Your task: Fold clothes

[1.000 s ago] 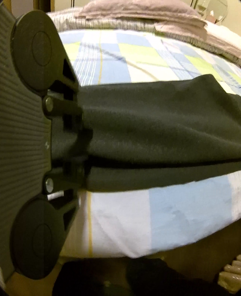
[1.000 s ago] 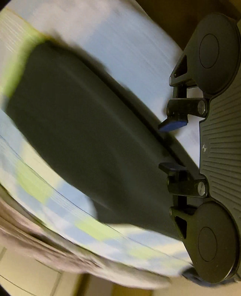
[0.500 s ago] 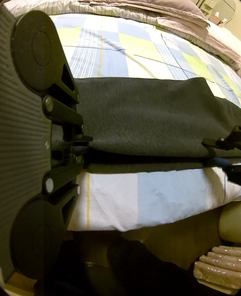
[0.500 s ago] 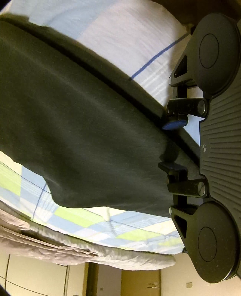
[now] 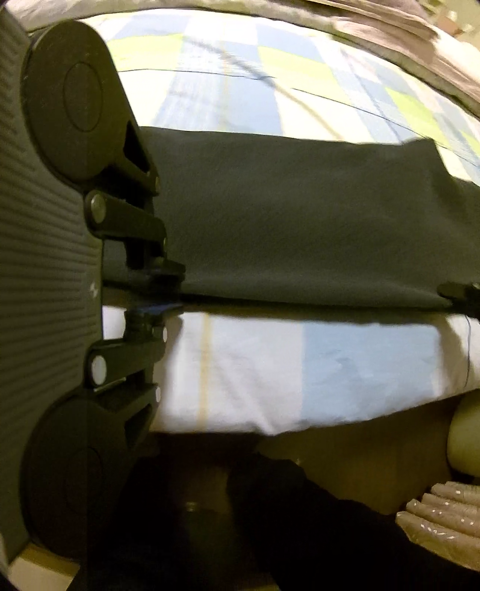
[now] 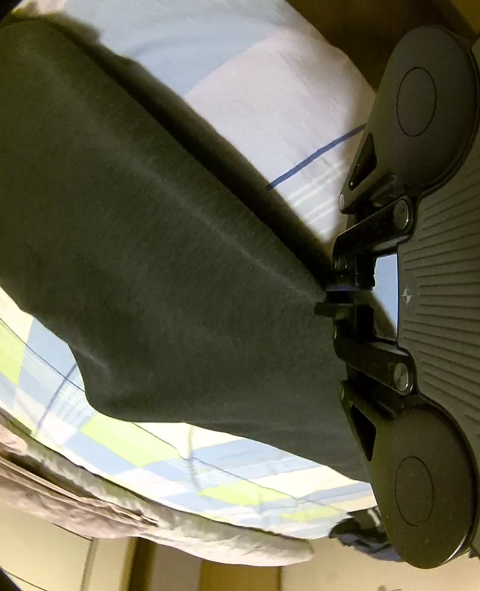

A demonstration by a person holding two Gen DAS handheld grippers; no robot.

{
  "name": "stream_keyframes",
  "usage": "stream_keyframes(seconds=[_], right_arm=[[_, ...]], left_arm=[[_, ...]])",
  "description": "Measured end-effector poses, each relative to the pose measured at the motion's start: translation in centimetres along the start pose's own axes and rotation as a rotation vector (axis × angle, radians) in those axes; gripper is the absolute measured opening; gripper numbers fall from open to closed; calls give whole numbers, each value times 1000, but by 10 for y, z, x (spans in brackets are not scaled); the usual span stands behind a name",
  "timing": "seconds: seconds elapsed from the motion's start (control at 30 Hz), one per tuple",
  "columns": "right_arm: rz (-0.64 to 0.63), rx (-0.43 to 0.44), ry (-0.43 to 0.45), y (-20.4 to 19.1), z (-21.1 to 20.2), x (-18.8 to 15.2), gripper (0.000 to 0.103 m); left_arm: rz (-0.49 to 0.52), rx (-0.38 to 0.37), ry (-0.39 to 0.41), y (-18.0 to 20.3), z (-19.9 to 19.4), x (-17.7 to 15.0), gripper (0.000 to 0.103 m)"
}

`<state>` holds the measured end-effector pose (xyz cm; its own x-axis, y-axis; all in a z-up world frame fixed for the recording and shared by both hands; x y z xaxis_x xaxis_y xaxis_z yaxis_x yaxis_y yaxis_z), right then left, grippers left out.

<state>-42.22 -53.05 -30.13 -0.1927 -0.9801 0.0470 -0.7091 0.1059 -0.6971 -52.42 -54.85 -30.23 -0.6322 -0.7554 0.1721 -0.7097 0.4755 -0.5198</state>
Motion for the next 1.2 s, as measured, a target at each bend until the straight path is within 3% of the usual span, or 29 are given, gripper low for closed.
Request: stream_keyframes(seconds=[0.03,0.1,0.3,0.4,0.53,0.67,0.77,0.93,1.03,1.2], right_arm=[[-16,-23,1,-1,-4,-1,22],[-49,-65,2,-4,-11,-1,50],[-141,-79,-9,-29,-17,-10,51],[-192,-67,10,-55,-8,-27,51],[-238,-33,65,-103,33,-60,51],[-241,-3,20,-160,109,-97,51],[-433,-31,-26,-215,164,-119,51],[-717,-228,-145,-238,223,-176,51],[-901,-336,-200,-230,225,-212,51],[-763,-314,-231,-199,192,-217,51]], left_arm=[[-16,6,-19,-4,-4,-9,16],[-50,23,-62,-14,-11,-32,19],[-171,110,-201,-61,-24,-121,24],[-225,110,-208,-86,-11,-163,24],[-255,40,-155,-100,13,-203,24],[-198,-25,-84,-102,15,-229,24],[-195,-59,-39,-105,13,-243,24],[-199,-92,2,-109,12,-248,24],[-181,-95,9,-112,12,-249,25],[-126,-75,22,-117,-1,-252,26]])
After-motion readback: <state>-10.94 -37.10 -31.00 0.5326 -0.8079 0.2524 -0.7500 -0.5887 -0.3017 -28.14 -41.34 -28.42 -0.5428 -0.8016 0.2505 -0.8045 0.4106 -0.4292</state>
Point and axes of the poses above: each gripper's, at about its wrist camera, not at the fingertips, and z roughly the way its jaws point, y to its right, x to its top, the point moved 5 cm from there along z, roughly the way its jaws point, and after that the axes turned 13 degrees about x, right-handed, at the moved point
